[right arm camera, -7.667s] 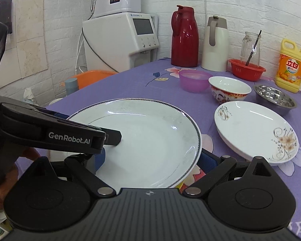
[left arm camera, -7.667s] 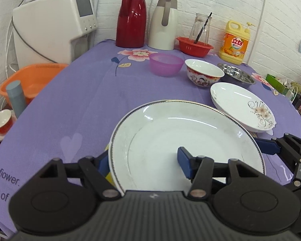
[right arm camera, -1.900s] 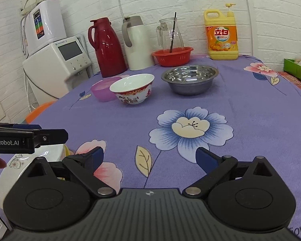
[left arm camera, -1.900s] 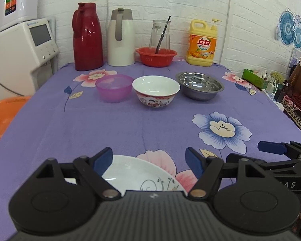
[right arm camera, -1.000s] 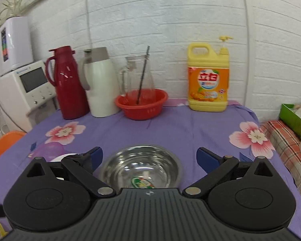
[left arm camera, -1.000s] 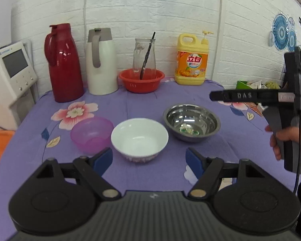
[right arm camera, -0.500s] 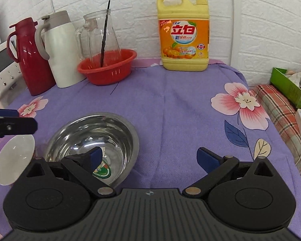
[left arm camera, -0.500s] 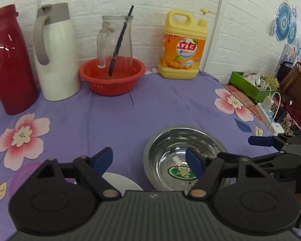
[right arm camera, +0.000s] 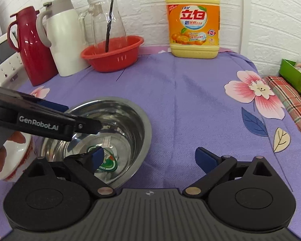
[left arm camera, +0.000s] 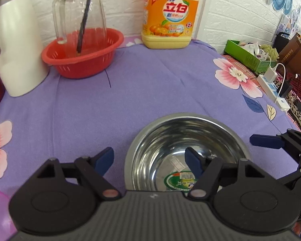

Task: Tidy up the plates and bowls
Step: 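Move the left gripper to the steel bowl and grasp its rim, then lift the steel bowl with the left gripper toward the white bowl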

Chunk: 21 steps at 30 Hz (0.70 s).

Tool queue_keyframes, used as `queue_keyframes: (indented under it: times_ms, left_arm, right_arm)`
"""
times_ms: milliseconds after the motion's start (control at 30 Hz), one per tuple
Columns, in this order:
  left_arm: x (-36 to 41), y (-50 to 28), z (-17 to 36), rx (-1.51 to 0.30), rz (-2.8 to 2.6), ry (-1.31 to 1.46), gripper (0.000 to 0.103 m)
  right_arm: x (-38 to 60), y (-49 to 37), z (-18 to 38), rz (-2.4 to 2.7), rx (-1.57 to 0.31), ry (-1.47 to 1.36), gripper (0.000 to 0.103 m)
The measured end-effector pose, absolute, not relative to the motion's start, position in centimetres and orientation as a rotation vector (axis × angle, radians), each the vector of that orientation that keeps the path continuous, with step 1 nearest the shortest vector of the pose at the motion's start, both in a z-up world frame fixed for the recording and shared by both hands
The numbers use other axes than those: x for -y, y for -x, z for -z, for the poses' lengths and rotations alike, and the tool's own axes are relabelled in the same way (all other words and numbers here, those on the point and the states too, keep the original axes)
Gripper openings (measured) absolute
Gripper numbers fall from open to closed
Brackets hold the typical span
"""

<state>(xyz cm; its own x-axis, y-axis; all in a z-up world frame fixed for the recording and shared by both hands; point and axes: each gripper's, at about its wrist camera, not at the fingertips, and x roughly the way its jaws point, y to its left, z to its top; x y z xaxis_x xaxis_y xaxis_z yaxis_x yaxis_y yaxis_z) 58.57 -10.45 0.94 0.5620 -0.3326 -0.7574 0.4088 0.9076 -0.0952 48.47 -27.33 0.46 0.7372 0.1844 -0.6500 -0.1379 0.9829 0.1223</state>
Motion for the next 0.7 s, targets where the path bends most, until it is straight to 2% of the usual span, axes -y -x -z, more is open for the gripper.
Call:
queue_keyframes:
  times_ms: [133,167,200,300,467,700]
  left_arm:
    - [10.9,-58.8,-0.1,-0.906,0.449,-0.112,0.061]
    - [11.0,-58.7,0.0,-0.911,0.465,-0.123,0.05]
    - [11.2,-58.7,0.1,-0.915,0.48,-0.136,0.044]
    - [11.8,-58.2,0.3,-0.903,0.5,-0.169,0.037]
    - [12.0,-58.0,-0.2,-0.892,0.45,-0.175,0.035]
    - [11.3,-55.7,-2.6,-0.846,0.424,-0.163,0.036]
  right_arm:
    - [26.1,-48.9,0.4,-0.202,-0.756,-0.027,0.103]
    - [25.8,-48.8,0.5,-0.192,-0.747,0.001,0.103]
    - [25.5,-48.7,0.5,-0.188,-0.746,0.017,0.103]
    - [25.1,-48.5,0.2,-0.233,-0.745,0.004,0.103]
    - [24.0,-48.1,-0.2,-0.271,-0.752,0.012,0.1]
    - [24.1,-46.8,-1.9,-0.287,-0.704,0.001,0.103]
